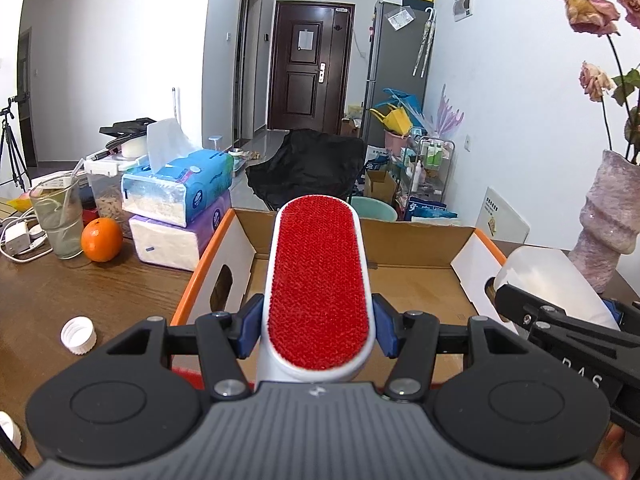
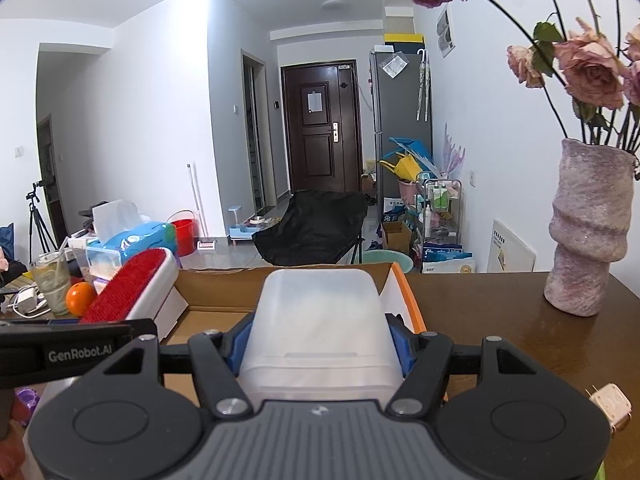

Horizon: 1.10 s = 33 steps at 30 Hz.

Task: Organize rigid objects
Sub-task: 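Carry the lint brush and white box toward the red cardboard box with both tools, then lower the white box and lint brush into the cardboard box and open both tools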

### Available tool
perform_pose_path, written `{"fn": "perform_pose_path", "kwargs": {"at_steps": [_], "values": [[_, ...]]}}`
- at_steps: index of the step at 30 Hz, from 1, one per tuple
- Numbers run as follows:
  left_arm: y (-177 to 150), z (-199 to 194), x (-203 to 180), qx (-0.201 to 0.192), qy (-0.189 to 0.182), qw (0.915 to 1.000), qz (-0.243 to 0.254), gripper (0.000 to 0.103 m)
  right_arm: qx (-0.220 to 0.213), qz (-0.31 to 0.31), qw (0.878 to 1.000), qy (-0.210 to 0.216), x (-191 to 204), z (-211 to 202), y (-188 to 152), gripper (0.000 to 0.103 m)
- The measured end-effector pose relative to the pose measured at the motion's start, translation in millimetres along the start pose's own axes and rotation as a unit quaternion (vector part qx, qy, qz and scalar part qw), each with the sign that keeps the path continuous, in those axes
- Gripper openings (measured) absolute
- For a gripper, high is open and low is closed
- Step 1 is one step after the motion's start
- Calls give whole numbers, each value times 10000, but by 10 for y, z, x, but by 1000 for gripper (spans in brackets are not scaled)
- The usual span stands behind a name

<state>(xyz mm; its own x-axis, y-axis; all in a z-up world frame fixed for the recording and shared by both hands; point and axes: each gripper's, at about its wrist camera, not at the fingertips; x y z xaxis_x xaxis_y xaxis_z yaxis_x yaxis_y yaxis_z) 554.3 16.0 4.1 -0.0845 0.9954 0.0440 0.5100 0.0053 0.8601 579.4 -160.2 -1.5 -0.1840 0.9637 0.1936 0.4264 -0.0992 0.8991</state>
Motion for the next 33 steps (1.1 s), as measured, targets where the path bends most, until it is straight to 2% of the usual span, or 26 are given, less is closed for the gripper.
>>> {"fn": "perform_pose_path", "kwargs": {"at_steps": [17,28,31,32,33], "values": [[258,557,96,58,122,9999,29,57,146,-169,9997,-63,30,530,129,65],[325,795,183,197,213,9996,47,57,332,-341,9989,-40,97,774,135,65],[329,807,209,261,129,9996,54,57,414,-316,9986,-24,91,786,151,65],[331,799,221,279,62,9996,42,59,458,-291,9985,-8,82,792,159,65],[335,785,243,257,4,9997,11,71,507,-254,9984,10,73,796,175,65]]}}
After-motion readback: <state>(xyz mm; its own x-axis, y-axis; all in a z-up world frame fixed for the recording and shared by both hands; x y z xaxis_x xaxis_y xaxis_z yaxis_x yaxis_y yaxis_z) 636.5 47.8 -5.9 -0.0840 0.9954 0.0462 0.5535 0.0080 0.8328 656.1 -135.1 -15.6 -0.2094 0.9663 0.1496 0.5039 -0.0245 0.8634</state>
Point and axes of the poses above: each gripper's, at about its wrist camera, not at the fingertips, and z roughly the way its jaws point, x to its left, y to its top, and after that the axes turned 8 degrees about z, right-handed
